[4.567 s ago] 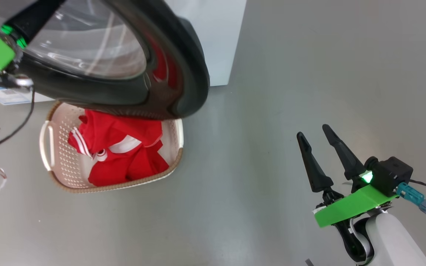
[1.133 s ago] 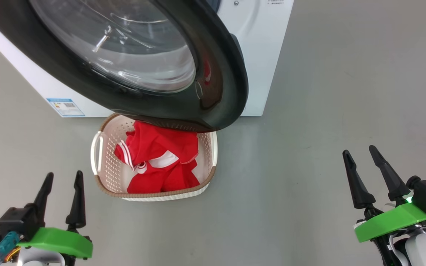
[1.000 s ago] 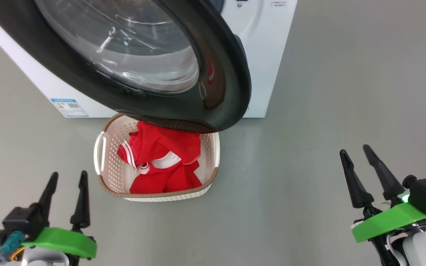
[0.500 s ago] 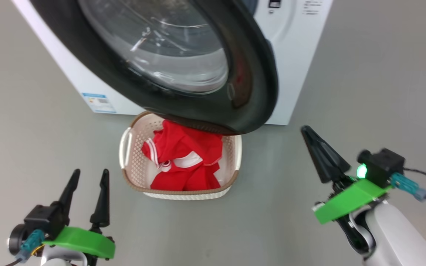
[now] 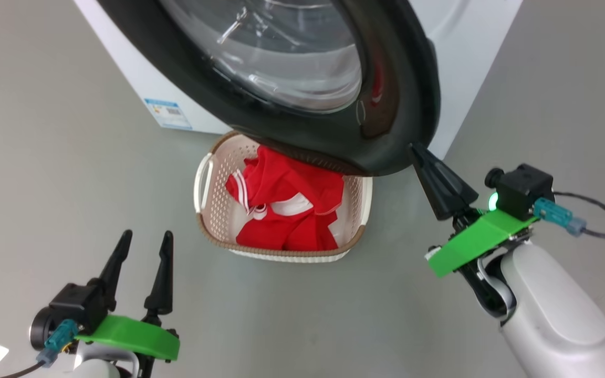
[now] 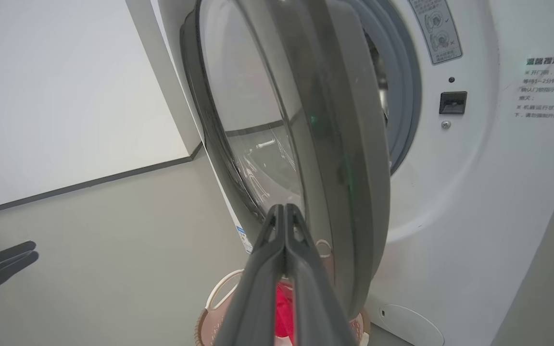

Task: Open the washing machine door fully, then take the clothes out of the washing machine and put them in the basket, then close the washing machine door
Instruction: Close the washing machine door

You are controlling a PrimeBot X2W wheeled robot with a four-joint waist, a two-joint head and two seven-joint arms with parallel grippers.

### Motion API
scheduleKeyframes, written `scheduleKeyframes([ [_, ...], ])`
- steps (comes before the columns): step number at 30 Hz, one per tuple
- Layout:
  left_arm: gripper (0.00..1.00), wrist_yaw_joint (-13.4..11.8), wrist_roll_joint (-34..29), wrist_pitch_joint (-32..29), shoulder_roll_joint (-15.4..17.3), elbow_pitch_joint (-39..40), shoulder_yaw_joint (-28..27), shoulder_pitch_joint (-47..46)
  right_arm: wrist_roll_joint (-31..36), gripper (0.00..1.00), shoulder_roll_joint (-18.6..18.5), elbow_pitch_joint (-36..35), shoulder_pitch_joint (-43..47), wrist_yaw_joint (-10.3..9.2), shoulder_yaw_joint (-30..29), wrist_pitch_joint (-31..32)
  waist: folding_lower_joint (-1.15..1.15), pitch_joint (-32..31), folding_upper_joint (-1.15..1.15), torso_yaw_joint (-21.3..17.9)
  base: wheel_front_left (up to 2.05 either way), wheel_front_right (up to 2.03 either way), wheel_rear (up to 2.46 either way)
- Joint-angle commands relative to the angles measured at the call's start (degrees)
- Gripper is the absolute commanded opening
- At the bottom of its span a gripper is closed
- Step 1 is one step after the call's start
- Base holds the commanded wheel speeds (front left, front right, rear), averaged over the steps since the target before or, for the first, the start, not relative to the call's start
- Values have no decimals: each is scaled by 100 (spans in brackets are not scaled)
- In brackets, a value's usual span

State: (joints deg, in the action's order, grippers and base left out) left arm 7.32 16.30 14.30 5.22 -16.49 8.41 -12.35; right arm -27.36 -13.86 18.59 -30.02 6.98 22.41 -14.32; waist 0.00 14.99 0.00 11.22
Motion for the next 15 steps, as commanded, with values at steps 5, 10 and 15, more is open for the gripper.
scheduleKeyframes([
  [5,100,17,49,70,77,237,-130,-322,-43,0,53,40,-372,51,84,-68,0,313,0,174,0,0,0],
  [10,100,17,75,70,68,314,-138,-415,-9,0,69,111,-565,51,-150,-68,0,473,0,229,0,0,0],
  [15,100,17,92,70,47,410,-79,-507,30,0,11,147,-796,51,-407,-68,0,654,0,303,0,0,0],
])
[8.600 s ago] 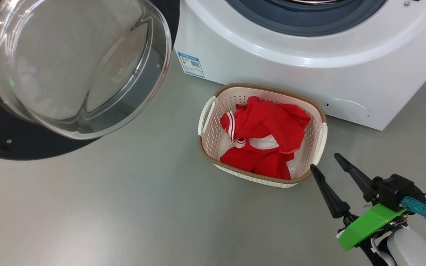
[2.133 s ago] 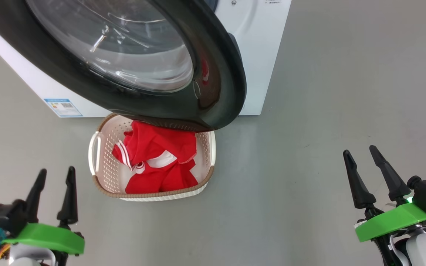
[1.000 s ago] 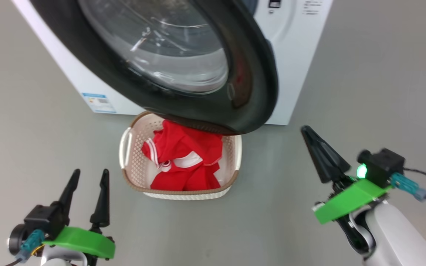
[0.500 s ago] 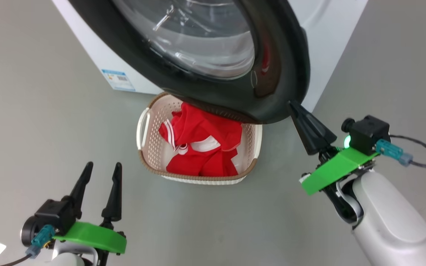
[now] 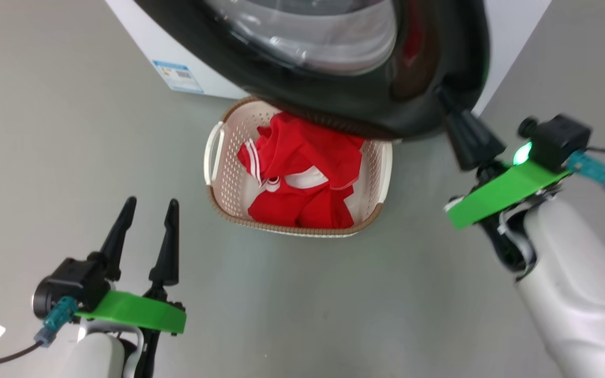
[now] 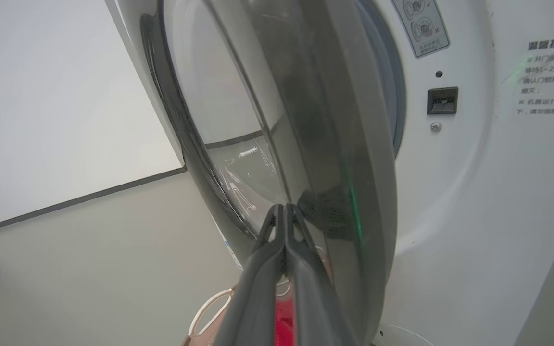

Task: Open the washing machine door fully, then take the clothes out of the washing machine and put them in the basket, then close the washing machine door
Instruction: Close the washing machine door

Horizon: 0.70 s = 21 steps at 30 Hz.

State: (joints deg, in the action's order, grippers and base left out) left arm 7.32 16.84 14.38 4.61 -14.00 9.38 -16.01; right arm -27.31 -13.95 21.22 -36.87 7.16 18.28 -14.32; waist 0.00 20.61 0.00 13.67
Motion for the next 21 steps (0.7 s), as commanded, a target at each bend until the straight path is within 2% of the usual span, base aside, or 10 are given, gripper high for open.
scheduleKeyframes([
  [1,100,17,41,62,104,183,-158,-164,34,0,1,-102,-170,33,-51,-68,0,134,0,80,0,0,0],
  [11,100,17,87,62,36,397,18,-431,100,0,-157,165,-915,33,-613,-68,0,532,0,337,0,0,0],
  [21,100,17,133,62,-39,580,104,-555,178,0,-202,436,-1574,33,-911,-68,0,774,0,516,0,0,0],
])
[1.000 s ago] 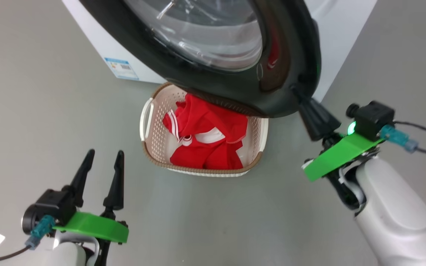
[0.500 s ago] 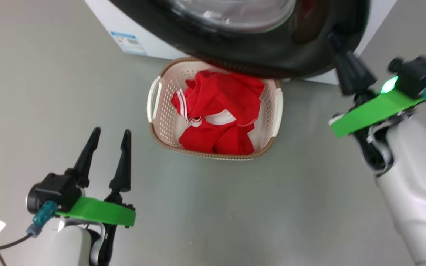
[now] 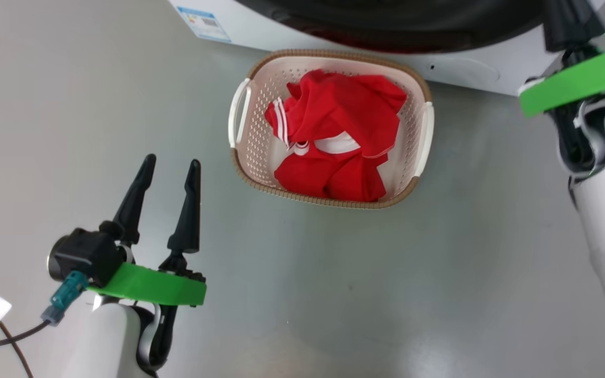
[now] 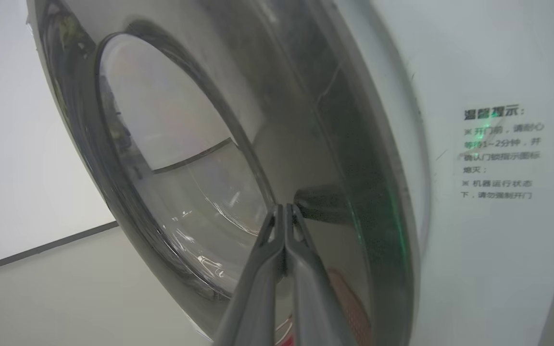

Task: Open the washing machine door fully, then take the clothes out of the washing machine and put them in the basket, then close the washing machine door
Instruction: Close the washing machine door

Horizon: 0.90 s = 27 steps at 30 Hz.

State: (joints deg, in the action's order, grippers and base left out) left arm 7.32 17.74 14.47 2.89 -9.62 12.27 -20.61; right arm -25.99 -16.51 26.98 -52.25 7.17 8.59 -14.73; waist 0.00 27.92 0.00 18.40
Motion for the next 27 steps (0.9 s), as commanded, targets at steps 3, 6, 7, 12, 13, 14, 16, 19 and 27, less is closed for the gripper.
scheduleKeyframes([
  [3,100,17,54,52,112,181,-164,-113,112,0,77,-59,-247,32,-20,-27,0,111,0,70,0,0,0],
  [6,100,17,62,52,99,196,-134,-148,179,0,119,-17,-438,32,-152,-27,0,170,0,88,0,0,0],
  [7,100,17,64,52,96,200,-126,-161,214,0,130,-11,-488,32,-207,-27,0,184,0,93,0,0,0],
  [12,100,17,72,52,87,214,-86,-218,369,0,217,-72,-662,32,-605,-27,0,232,0,126,0,0,0],
  [13,100,17,74,52,87,217,-76,-228,417,0,236,-83,-689,32,-686,-27,0,239,0,134,0,0,0],
  [14,100,17,77,52,86,221,-64,-238,452,0,257,-83,-716,32,-741,-27,0,246,0,143,0,0,0],
  [16,100,17,81,52,91,231,-43,-255,531,0,293,-106,-782,32,-850,-27,0,265,0,153,0,0,0],
  [19,100,17,82,52,98,230,-51,-263,624,0,390,-162,-755,32,-779,-27,0,259,0,137,0,0,0],
  [27,100,17,79,52,170,34,-68,-178,554,7,419,-108,-156,32,-200,-27,0,-34,0,-24,0,0,0],
])
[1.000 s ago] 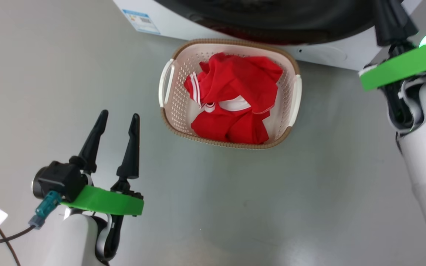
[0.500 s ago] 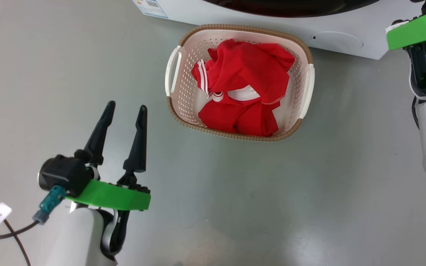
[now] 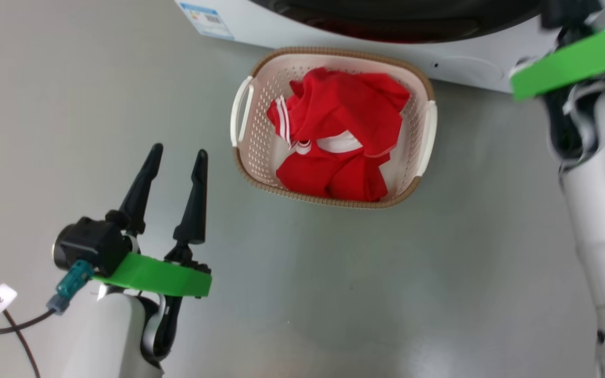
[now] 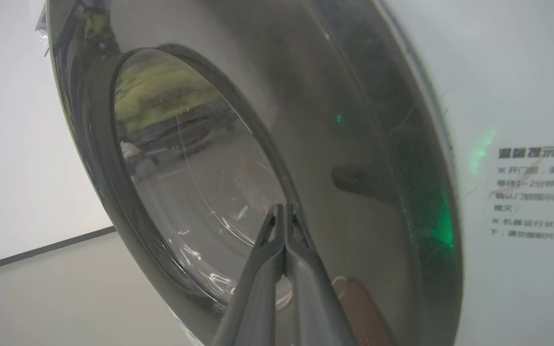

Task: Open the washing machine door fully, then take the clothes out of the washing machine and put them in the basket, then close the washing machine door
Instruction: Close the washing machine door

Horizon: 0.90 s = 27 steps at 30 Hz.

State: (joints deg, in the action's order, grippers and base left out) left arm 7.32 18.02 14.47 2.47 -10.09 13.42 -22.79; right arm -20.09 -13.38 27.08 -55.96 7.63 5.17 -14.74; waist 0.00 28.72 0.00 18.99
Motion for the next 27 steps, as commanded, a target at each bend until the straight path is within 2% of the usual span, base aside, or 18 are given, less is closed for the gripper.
scheduleKeyframes([
  [1,100,17,50,52,229,45,-183,50,-69,25,100,-101,318,-14,205,-26,0,-166,0,-108,0,0,0],
  [2,100,17,48,52,249,6,-180,61,-99,42,94,-91,425,-14,253,-26,0,-223,0,-136,0,0,0],
  [3,100,17,43,52,269,-32,-181,72,-110,76,83,-87,540,-14,311,-26,0,-280,0,-166,0,0,0],
  [4,100,17,42,52,286,-70,-187,84,-137,100,71,-77,657,-14,360,-26,0,-335,0,-194,0,0,0],
  [15,100,17,229,52,596,-340,-289,296,-252,100,16,-171,2098,-14,413,-26,0,-935,0,-692,0,0,0],
  [27,100,17,290,52,845,-390,-527,539,-283,100,-21,-384,3046,-14,143,-26,0,-1202,0,-1220,0,0,0],
])
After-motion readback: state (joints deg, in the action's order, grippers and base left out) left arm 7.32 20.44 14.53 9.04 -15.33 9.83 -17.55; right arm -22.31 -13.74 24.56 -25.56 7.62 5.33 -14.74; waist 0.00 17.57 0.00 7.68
